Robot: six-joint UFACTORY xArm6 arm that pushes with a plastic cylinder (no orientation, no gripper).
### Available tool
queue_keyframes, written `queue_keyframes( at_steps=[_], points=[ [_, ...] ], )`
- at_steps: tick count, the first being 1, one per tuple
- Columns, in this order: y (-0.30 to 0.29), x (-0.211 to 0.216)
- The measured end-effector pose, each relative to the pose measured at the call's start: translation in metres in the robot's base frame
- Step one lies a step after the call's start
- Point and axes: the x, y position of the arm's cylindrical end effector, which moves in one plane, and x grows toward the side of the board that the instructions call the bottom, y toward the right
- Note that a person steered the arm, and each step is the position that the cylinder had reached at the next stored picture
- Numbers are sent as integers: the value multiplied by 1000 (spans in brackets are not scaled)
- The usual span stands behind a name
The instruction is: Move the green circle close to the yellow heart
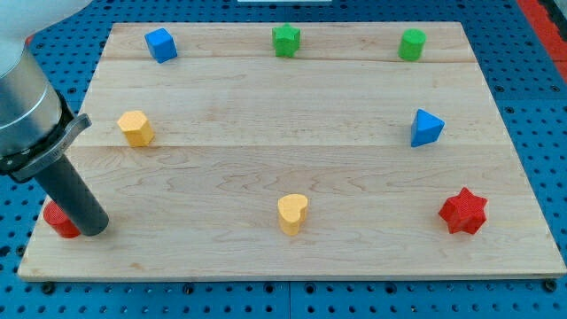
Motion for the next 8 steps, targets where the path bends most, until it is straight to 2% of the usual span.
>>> queue_keyframes(
  at_steps=[3, 4, 5, 7, 8],
  points=[
    [1, -6],
    [78, -58],
    [198, -107],
    [377, -223],
    [471, -255]
  ],
)
